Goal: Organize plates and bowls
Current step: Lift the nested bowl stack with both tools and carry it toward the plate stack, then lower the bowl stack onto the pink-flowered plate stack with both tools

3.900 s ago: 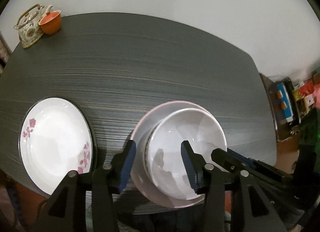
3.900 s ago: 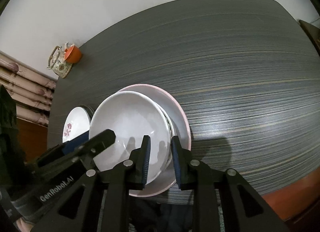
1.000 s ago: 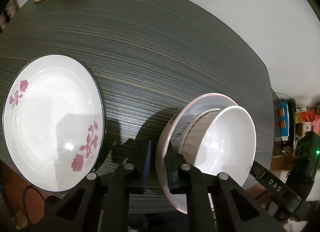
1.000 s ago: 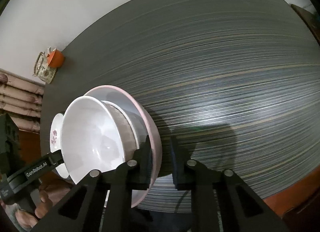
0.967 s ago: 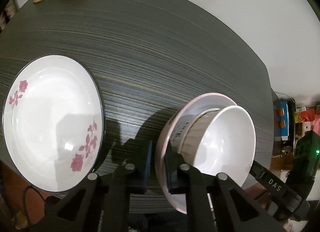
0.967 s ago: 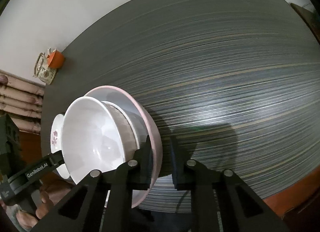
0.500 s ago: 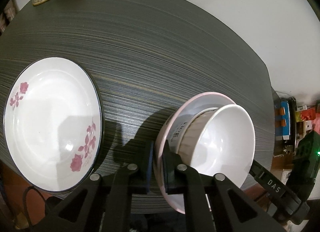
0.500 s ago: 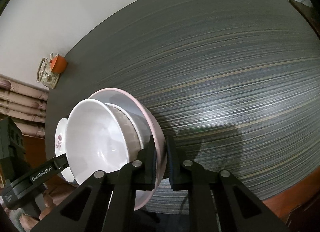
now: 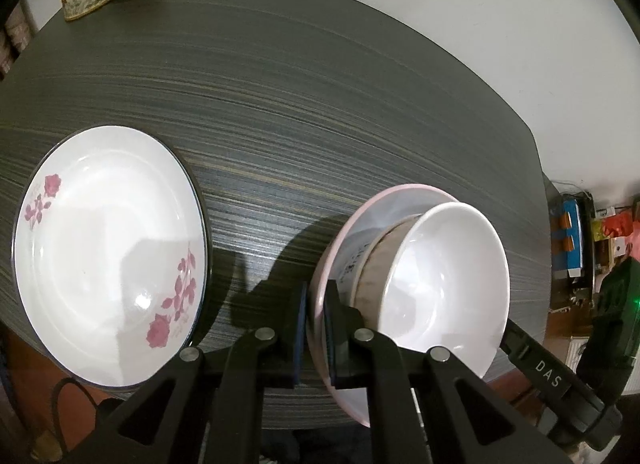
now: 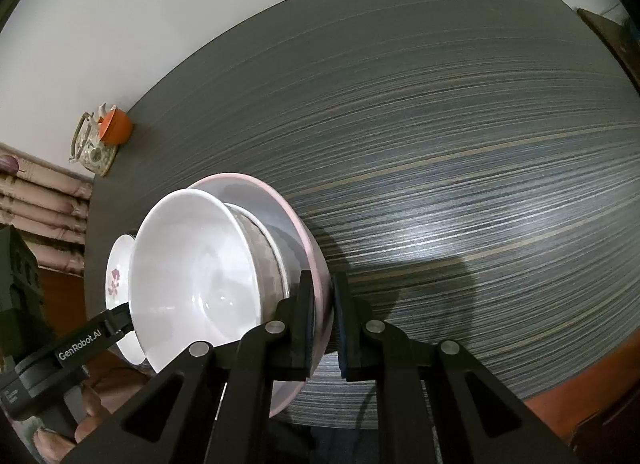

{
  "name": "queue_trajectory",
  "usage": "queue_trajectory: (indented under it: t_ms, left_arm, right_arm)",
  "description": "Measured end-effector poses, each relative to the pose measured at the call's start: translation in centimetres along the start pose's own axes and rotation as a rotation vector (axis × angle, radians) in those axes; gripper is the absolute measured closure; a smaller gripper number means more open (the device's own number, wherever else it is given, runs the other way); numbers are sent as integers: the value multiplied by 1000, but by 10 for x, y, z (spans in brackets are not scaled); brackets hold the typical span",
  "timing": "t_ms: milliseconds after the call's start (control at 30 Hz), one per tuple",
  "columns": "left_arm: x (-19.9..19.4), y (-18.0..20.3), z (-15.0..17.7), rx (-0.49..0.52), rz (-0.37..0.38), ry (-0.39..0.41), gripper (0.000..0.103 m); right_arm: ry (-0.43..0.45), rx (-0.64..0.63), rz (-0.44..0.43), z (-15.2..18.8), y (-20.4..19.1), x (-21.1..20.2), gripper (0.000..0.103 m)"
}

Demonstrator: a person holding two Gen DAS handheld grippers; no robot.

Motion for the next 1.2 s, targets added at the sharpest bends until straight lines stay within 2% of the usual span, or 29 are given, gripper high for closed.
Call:
queue_trajectory:
  t_ms: [800, 1200]
  left_arm:
    - [-35, -7, -3, 6, 17, 70, 97]
    - [-69, -28, -15, -35, 1, 131, 97]
  right_arm:
    - [38, -24, -14, -5, -7, -12, 92]
    - [66, -77, -38, -15, -32, -29, 92]
Point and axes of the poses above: each gripper's, at about its wrist camera, not at the fingertips, and x roughly the way its jaws point, y to its right, z to its underside, the point moved 2 cm from there along x, roughly the way its jaws point, and after that the axes turned 5 degrees about y, right-handed, at the moved point
